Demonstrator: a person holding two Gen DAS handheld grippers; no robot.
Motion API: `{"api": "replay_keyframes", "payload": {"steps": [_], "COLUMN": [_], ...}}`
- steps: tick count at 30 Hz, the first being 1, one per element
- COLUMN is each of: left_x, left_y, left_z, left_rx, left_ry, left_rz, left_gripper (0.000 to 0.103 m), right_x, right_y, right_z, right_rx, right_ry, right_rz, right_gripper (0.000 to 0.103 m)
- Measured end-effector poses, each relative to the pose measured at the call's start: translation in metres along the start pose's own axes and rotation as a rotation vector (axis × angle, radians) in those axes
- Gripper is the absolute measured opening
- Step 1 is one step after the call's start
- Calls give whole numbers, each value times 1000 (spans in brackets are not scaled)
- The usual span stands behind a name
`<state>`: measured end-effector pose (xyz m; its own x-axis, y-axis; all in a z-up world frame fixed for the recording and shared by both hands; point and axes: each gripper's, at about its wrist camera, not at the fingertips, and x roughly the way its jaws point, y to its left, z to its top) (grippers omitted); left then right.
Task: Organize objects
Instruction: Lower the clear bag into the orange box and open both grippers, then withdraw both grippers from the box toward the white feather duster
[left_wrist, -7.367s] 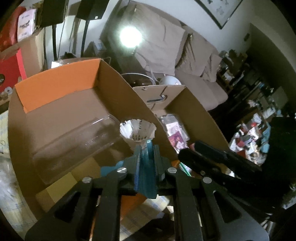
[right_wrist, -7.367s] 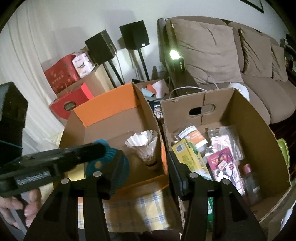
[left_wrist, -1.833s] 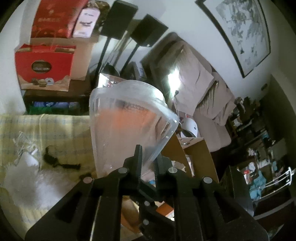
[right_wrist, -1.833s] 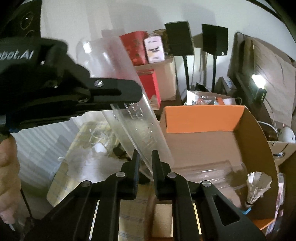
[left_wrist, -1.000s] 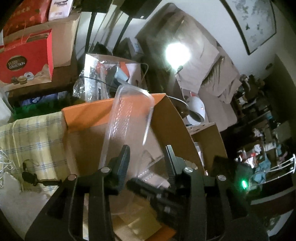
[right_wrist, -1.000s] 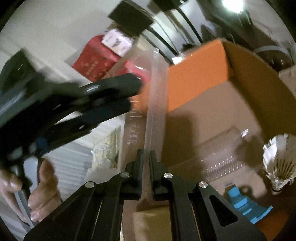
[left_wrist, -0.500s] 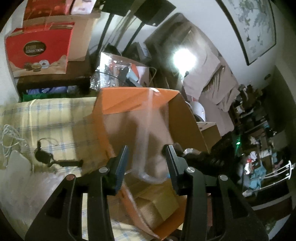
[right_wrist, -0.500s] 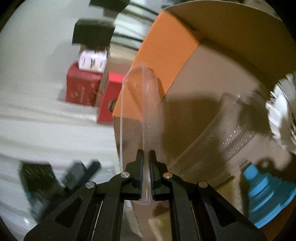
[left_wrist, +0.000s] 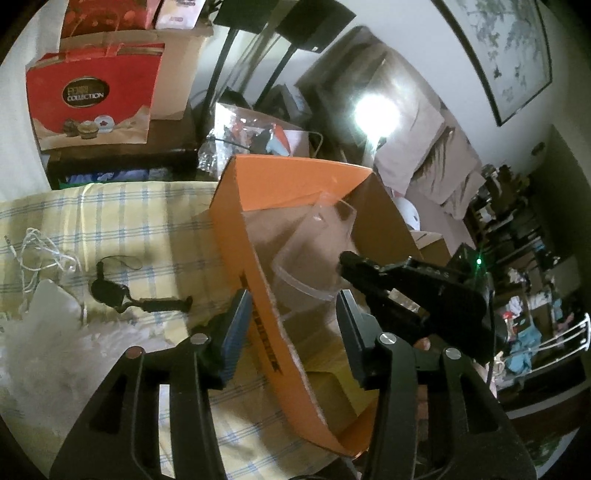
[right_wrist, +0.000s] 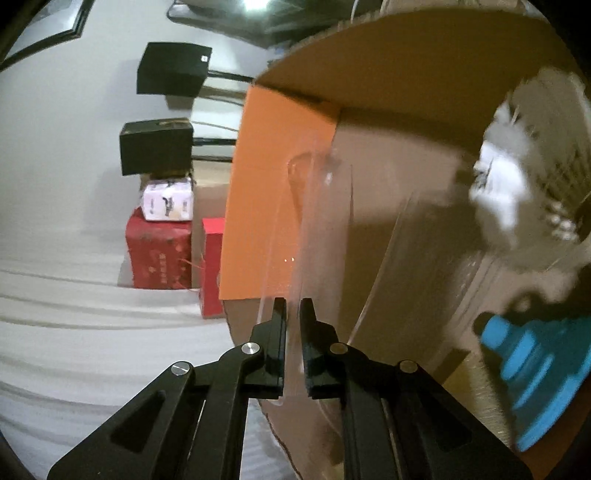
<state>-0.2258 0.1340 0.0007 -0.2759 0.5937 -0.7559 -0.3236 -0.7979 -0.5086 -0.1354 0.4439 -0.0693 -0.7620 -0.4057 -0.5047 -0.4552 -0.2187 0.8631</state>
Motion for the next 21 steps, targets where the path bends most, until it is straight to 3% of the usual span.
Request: {"api": "replay_keyframes", "payload": {"steps": [4,6,10,13,21], "left_x": [-8,-13,-27,-38,-65], "left_y": [8,13,24,35,65], "left_z": [-2,-3,-5,-7,-19], "left_rx": [-1,-4,-6,-12,-24], "left_ry": [-11,-22,-49,-69,-113], "left_rz": [18,28,65,100,195], "left_gripper": [52,57,69,81,94], "right_x": [20,23,14,12,17], "right_y": [17,23,45,63,90], "right_z": [-11,-16,-30,-43,-83], "right_rx": [-96,-142,-327,-475,-727], "right_ry": [80,106,77,65,45], "right_rz": [-68,-101,-174,-215,-282], "right_gripper": [10,18,32,34,42]}}
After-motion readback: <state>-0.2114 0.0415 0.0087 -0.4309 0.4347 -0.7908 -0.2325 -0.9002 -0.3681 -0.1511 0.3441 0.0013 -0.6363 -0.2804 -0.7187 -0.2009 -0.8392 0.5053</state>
